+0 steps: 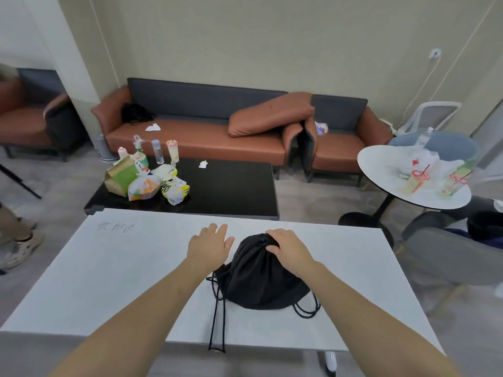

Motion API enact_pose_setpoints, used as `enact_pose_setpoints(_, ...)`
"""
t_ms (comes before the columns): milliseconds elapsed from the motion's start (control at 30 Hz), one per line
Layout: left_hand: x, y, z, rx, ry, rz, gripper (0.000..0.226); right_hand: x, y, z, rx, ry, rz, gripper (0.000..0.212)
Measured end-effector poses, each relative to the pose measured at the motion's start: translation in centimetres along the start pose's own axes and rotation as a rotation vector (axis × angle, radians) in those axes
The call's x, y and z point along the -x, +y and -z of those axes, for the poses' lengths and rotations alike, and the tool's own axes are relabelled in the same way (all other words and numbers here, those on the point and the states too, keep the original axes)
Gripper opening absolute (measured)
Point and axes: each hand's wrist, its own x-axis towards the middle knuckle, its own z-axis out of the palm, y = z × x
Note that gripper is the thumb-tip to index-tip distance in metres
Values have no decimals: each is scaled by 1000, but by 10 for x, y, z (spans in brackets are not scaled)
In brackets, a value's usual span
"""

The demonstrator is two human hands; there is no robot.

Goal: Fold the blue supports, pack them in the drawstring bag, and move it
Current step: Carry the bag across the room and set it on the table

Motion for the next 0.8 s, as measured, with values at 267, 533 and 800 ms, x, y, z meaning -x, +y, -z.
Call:
enact_pose_setpoints(267,-14,7,-14,-1,-40,1,54,-11,13,-12,23,-104,-28,47)
enact_pose_setpoints(533,-9,10,-9,-12,-39,-7,55,-3,13,-5,55,-132,-33,62)
enact_pose_setpoints(800,15,5,16,-16,-5,-55,55,24,-6,13,114,-91,-49,58)
